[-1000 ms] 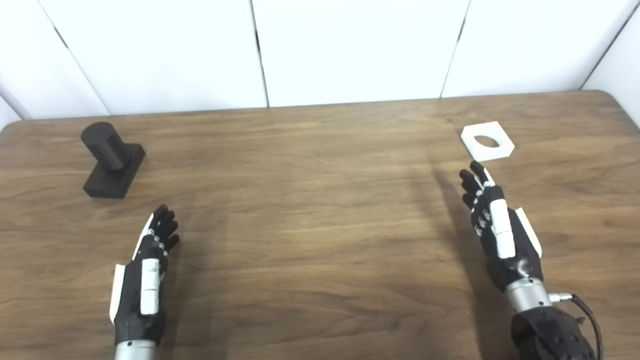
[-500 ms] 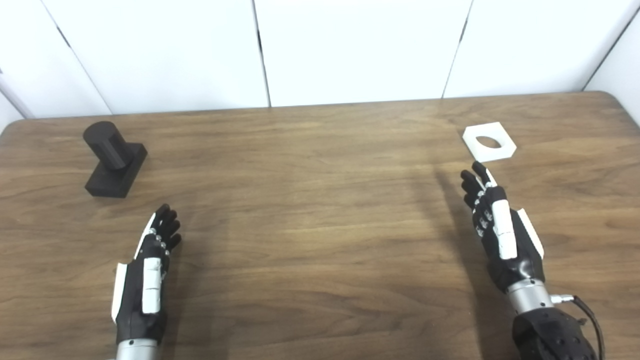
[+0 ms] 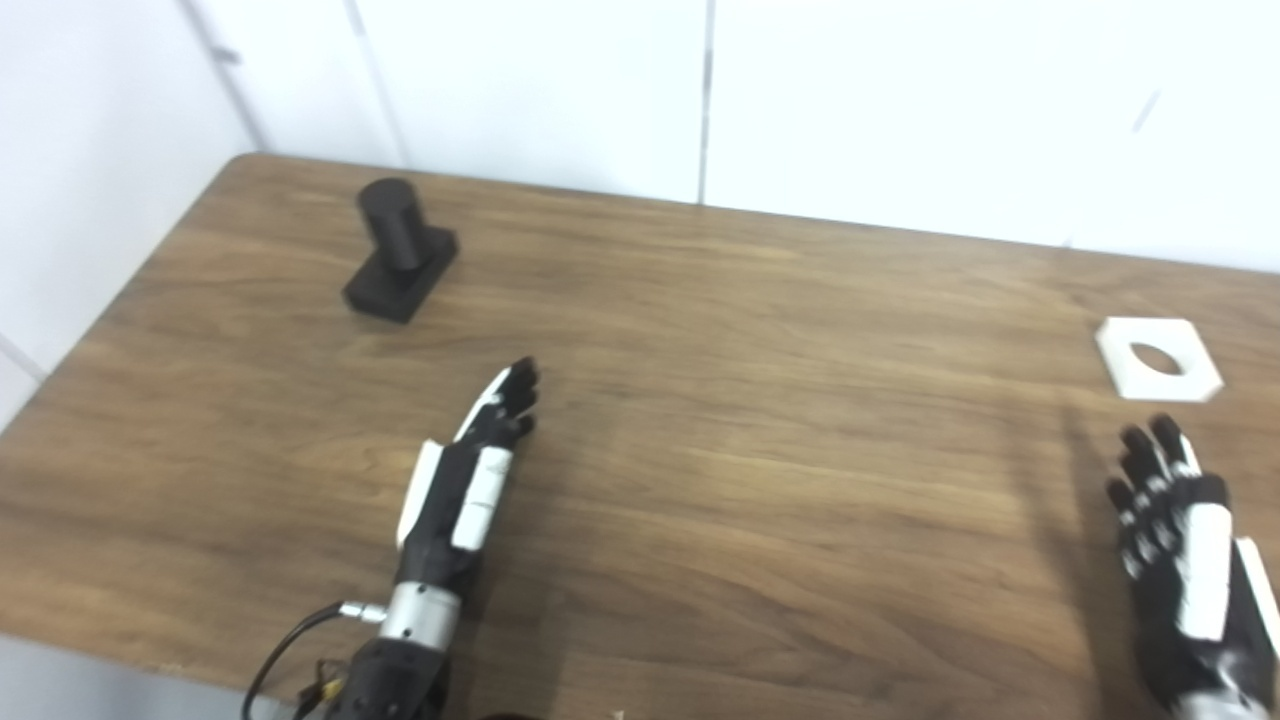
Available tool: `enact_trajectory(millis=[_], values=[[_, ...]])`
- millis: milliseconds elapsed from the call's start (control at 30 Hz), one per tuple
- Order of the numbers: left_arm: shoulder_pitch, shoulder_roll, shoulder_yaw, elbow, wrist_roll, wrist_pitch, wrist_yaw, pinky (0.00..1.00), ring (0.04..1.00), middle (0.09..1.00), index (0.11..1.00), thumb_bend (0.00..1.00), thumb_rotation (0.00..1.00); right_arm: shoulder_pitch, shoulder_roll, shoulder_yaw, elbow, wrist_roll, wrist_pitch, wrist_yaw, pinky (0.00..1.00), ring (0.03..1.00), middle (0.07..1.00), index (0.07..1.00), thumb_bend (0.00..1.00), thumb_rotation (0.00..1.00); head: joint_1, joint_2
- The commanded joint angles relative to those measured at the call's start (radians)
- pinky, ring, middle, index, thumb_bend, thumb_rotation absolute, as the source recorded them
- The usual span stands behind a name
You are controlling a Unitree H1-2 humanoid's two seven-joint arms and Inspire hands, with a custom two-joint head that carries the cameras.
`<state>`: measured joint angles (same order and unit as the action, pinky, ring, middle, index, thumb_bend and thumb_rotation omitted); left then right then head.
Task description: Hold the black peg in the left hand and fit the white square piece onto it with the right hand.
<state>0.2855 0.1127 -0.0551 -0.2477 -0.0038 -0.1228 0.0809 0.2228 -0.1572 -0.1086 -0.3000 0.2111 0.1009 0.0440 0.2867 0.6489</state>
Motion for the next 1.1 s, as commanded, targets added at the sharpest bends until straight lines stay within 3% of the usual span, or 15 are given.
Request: enact_trajectory(millis=[0,333,533,767,900,1000,1033,1067], values=[[0.005,-0.085,-0.011,-0.011,0.028,-0.03,0.021,0.89,0.933,0.942,0.928,0.65,0.95,-0.013,-0.008,-0.015,-0.018,0.016,-0.044,0.016,1.0,1.0,0.971,1.0,0.47,1.0,0.011,-0.008],[0.011,-0.095,-0.049,0.021,0.077,-0.043,0.07,0.87,0.92,0.934,0.919,0.68,0.96,-0.007,-0.012,-0.023,-0.019,0.017,-0.028,0.022,1.0,1.0,0.984,1.0,0.51,1.0,0.073,-0.07],[0.012,-0.102,-0.066,0.036,0.078,-0.062,0.082,0.88,0.922,0.932,0.915,0.64,0.92,-0.007,-0.021,-0.024,-0.003,0.009,-0.047,0.037,1.0,1.0,0.972,0.994,0.62,1.0,0.09,-0.08],[0.022,-0.104,-0.067,0.016,0.107,-0.026,0.106,0.93,0.941,0.939,0.928,0.67,0.88,0.002,-0.022,-0.031,0.002,0.02,-0.054,0.051,1.0,0.993,0.972,0.987,0.7,1.0,0.102,-0.091],[0.023,-0.092,-0.054,-0.044,0.178,0.01,0.137,0.95,0.954,0.941,0.929,0.57,0.72,0.007,-0.021,-0.035,0.01,0.028,-0.07,0.059,1.0,0.999,0.968,0.99,0.71,1.0,0.106,-0.097],[0.013,-0.089,-0.019,-0.12,0.151,0.054,0.15,0.93,0.942,0.934,0.93,0.57,0.5,0.009,-0.023,-0.035,0.018,0.022,-0.077,0.06,1.0,0.994,0.957,0.976,0.75,1.0,0.109,-0.098],[0.007,-0.082,-0.009,-0.145,0.179,0.08,0.157,0.91,0.936,0.93,0.92,0.58,0.36,0.008,-0.023,-0.035,0.021,0.027,-0.079,0.063,1.0,0.988,0.954,0.969,0.75,1.0,0.109,-0.098],[0.001,-0.074,0.001,-0.164,0.195,0.099,0.159,0.87,0.915,0.92,0.914,0.59,0.37,0.008,-0.023,-0.036,0.024,0.031,-0.083,0.065,1.0,0.987,0.954,0.964,0.75,1.0,0.115,-0.106]])
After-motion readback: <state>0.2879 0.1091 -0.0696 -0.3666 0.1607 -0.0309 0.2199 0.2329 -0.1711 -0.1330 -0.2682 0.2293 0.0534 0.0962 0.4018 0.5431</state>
